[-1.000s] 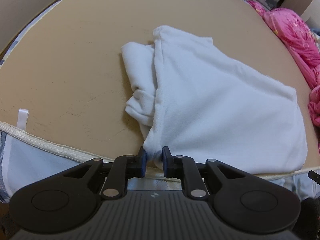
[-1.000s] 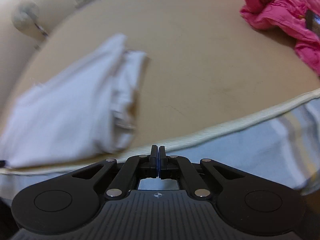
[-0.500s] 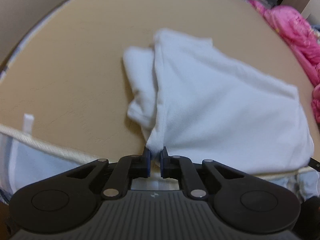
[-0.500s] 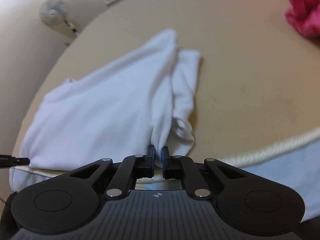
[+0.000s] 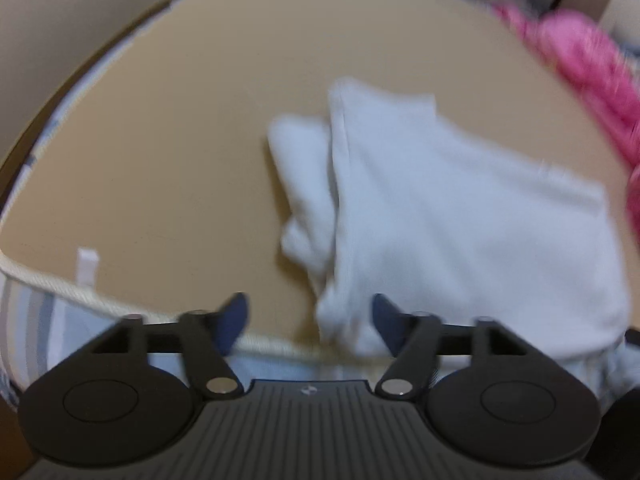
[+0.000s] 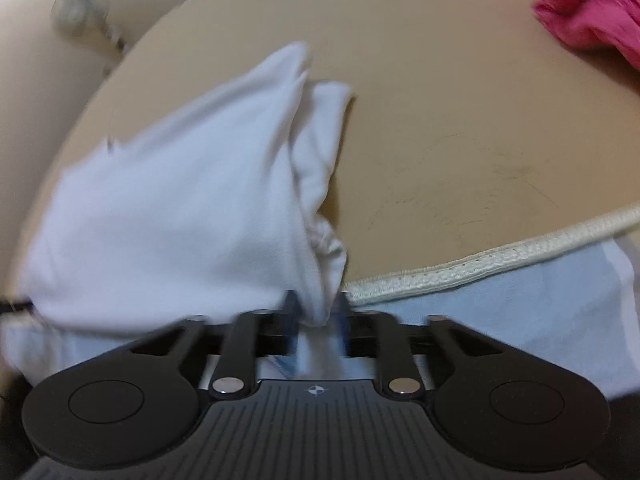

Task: Fold small clothes
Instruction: 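Open both grippers and release the folded shirt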

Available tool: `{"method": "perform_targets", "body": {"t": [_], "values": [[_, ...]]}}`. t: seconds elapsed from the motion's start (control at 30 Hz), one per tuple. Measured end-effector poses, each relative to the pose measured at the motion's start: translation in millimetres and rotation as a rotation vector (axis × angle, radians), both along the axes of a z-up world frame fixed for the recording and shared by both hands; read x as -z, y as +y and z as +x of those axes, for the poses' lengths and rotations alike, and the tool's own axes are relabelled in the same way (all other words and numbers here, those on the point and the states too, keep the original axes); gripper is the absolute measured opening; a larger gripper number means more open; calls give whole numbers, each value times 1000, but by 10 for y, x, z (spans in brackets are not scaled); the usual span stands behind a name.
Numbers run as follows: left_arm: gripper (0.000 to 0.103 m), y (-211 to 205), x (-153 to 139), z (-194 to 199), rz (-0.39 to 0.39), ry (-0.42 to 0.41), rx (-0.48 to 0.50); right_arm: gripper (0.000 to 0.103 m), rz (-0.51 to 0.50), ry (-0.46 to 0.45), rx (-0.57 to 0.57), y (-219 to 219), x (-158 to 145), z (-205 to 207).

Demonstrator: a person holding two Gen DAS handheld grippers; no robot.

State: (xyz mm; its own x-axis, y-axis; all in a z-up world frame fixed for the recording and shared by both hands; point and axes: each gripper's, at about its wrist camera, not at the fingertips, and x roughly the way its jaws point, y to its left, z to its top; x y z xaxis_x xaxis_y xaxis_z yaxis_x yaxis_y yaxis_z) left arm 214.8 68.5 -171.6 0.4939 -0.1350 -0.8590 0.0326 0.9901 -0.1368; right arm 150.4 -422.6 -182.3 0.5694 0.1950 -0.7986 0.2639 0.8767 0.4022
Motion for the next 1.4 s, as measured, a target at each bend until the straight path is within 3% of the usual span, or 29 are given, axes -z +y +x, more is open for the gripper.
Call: {"method": "perform_targets", "body": {"t": [0.03, 0.13, 0.23, 0.33, 0.47, 0.5, 0.53, 0.57, 0.6, 0.63, 0.67, 0.77, 0.8, 0.87, 0.93, 0.97, 1.0, 1.03, 1.1, 1.13, 1.27, 1.4], "values": [[83, 56, -93, 34, -21, -29, -5, 61, -26, -17, 7, -62, -96, 22], [83, 111, -308, 355, -53, -112, -16, 61, -118, -97, -10, -220, -414, 268], [84, -47, -281, 911, -13, -148, -24, 61, -186, -175, -46, -188, -561, 784], [84, -265, -73, 1464, 13, -99, -25, 61, -268, -204, -121, -65, -467, 1433], [83, -524, 285, 1971, 62, -19, 16, 61, -312, -126, -190, 78, -253, 2053], [77, -570, 335, 2037, 76, -18, 28, 61, -332, -110, -204, 123, -187, 2150], [44, -612, 396, 2087, 80, -19, 43, 61, -349, -95, -227, 143, -135, 2224], [22, -643, 437, 2125, 71, -8, 59, 54, -368, -78, -252, 170, -60, 2295], [11, -627, 472, 2113, 46, 12, 66, 43, -370, -70, -266, 205, 5, 2318], [11, -614, 453, 2094, 26, -5, 58, 9, -346, -76, -271, 198, 26, 2330], [11, -594, 409, 2054, 24, -46, 57, 4, -326, -97, -255, 174, -17, 2295], [11, -398, 245, 1906, -77, -141, 14, 4, -247, -231, -178, 50, -252, 2077], [11, -327, 241, 1883, -95, -155, -12, 4, -208, -256, -141, -17, -301, 2024], [12, -308, 353, 1916, -53, -124, -44, 4, -184, -237, -73, -91, -214, 2055], [22, -411, 544, 2017, 0, -68, -45, 5, -223, -162, -68, -61, 14, 2189], [25, -482, 603, 2046, 43, -53, -47, 12, -245, -113, -70, -41, 110, 2250], [39, -541, 633, 2077, 83, -54, -49, 17, -262, -84, -62, -25, 196, 2298], [62, -579, 623, 2075, 120, -57, -54, 24, -266, -81, -37, -49, 206, 2293], [86, -583, 529, 2011, 152, -89, -84, 41, -222, -92, 40, -146, 139, 2180], [88, -553, 448, 1936, 150, -124, -93, 50, -188, -110, 82, -218, 76, 2072], [89, -428, 194, 1521, 108, -157, -100, 60, -59, -156, 188, -350, -137, 1387], [94, -522, 110, 877, 110, -124, -91, 62, -33, -130, 223, -167, -237, 664]]}}
